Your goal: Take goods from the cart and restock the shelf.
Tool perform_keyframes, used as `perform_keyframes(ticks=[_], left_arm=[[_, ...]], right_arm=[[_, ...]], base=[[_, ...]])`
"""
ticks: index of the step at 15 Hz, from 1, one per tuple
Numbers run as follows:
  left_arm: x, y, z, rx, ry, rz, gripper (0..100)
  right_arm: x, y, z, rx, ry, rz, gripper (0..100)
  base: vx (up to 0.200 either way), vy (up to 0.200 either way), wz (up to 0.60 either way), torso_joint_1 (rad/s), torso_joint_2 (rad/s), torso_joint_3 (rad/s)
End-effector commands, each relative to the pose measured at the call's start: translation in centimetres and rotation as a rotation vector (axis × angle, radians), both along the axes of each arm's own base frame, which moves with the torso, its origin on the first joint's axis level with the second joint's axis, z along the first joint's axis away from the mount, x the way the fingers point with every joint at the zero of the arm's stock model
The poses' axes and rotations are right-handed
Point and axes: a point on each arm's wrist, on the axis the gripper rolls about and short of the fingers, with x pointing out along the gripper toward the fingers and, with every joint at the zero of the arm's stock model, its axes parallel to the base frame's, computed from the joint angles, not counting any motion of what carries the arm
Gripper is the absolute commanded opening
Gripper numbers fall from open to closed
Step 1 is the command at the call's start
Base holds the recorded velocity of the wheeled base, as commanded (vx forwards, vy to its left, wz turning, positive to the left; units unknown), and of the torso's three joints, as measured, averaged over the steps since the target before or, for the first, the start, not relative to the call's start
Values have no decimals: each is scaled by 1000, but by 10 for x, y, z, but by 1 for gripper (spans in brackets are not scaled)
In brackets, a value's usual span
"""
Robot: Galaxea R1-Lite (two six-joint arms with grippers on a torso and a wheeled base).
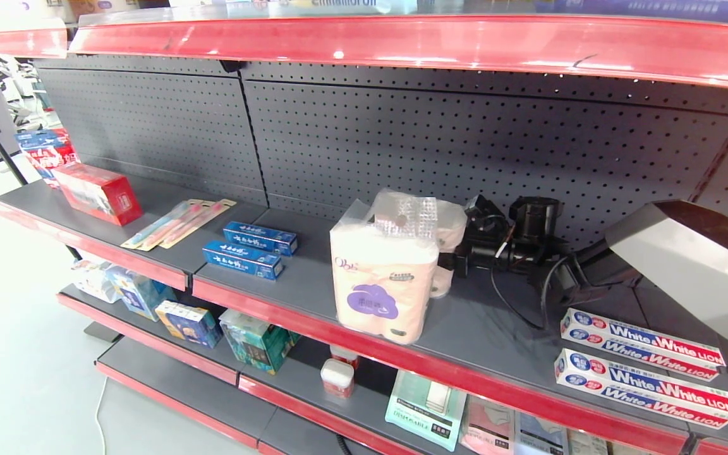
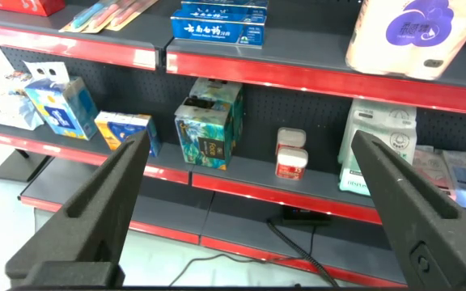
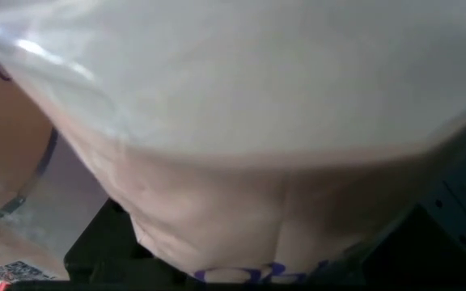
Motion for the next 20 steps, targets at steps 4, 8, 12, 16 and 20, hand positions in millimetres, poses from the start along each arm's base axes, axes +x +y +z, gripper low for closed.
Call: perform_keyframes(ticks=[4,8,12,16,20], left_arm=[[0,0,0,0,2,-1,100],[0,0,0,0,1,-1,100],[0,0,0,0,1,-1,100],[0,0,0,0,2,-1,100],[0,0,0,0,1,-1,100]], right_arm=[[0,-3,-1,0,-7,20,0],[-2,-1,-3,-10,-9,21,0],[-2,2,-3,-12,-10,26,100],[-3,-1,4,-7,-22,24,100],[-15,-12,12,-10,-5,6,100]], base=[[0,0,0,0,0,0],[0,0,0,0,0,0],[0,0,0,0,0,0],[0,0,0,0,0,0],[0,0,0,0,0,0]])
